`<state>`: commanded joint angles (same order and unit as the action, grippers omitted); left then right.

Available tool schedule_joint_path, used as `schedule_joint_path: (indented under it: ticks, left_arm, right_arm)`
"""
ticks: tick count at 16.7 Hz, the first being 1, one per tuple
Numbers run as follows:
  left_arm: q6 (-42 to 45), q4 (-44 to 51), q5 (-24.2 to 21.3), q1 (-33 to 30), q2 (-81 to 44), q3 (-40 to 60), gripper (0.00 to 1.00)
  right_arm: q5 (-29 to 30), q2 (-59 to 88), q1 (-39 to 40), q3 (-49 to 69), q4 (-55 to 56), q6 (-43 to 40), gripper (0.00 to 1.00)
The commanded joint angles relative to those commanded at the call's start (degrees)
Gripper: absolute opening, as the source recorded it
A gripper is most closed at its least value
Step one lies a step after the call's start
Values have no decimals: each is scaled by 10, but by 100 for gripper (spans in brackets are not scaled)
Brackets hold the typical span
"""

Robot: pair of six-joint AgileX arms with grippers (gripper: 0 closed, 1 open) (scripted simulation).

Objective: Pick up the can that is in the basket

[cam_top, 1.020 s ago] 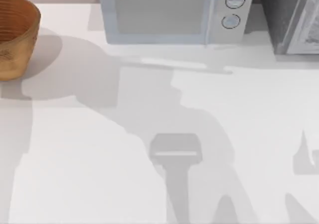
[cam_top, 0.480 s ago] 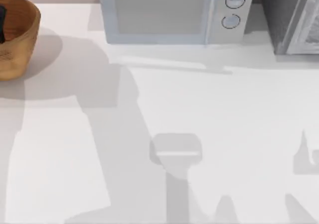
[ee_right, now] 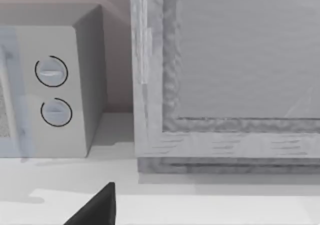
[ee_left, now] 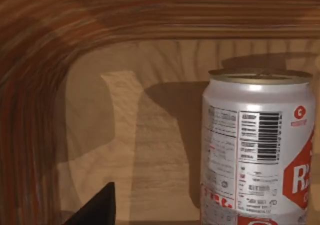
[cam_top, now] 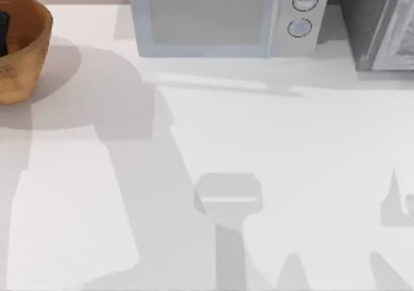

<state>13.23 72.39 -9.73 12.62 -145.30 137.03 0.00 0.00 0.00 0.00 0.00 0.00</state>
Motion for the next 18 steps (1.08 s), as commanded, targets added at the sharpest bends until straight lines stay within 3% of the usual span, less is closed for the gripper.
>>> schedule_joint_path:
  ticks: [6,10,18]
  left_arm:
    - [-6,-83,1,-6,-23,-54,100]
    - [-7,-86,1,-6,-25,-58,100]
    - [-7,-86,1,-6,-25,-58,40]
  right_arm:
    - [0,0,0,0,0,0,100]
    - [0,0,0,0,0,0,100]
    - [0,0,0,0,0,0,100]
